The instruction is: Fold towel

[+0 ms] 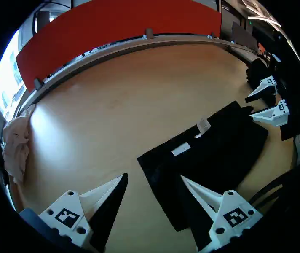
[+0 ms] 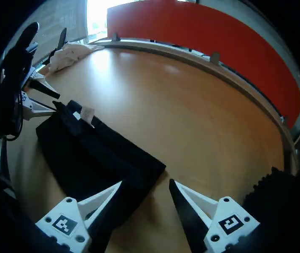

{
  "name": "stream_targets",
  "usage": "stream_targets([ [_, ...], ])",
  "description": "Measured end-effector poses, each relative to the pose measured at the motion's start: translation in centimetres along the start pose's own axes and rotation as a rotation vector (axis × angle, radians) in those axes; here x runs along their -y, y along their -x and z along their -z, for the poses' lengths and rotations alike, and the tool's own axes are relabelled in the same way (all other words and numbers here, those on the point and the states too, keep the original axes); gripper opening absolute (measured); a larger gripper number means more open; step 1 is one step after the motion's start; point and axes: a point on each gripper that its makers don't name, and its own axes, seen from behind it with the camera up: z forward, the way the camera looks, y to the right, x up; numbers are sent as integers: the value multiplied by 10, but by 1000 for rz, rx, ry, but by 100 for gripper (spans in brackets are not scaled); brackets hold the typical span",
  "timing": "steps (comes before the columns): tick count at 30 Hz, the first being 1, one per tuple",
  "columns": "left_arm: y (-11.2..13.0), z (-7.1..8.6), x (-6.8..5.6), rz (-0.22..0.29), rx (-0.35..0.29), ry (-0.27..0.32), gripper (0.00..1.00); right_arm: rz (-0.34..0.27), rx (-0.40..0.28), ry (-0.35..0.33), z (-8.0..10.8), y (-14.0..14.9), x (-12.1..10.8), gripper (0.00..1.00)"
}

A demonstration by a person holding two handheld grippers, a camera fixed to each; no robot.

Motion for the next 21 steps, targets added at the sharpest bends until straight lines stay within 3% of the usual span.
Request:
stream_targets([
  [9, -10, -1, 16, 15, -13, -44, 81, -12, -25, 26, 2, -11, -11, 81],
  [21, -10, 8, 15, 42, -25, -40, 81, -11, -41, 28, 11, -12, -10, 85],
])
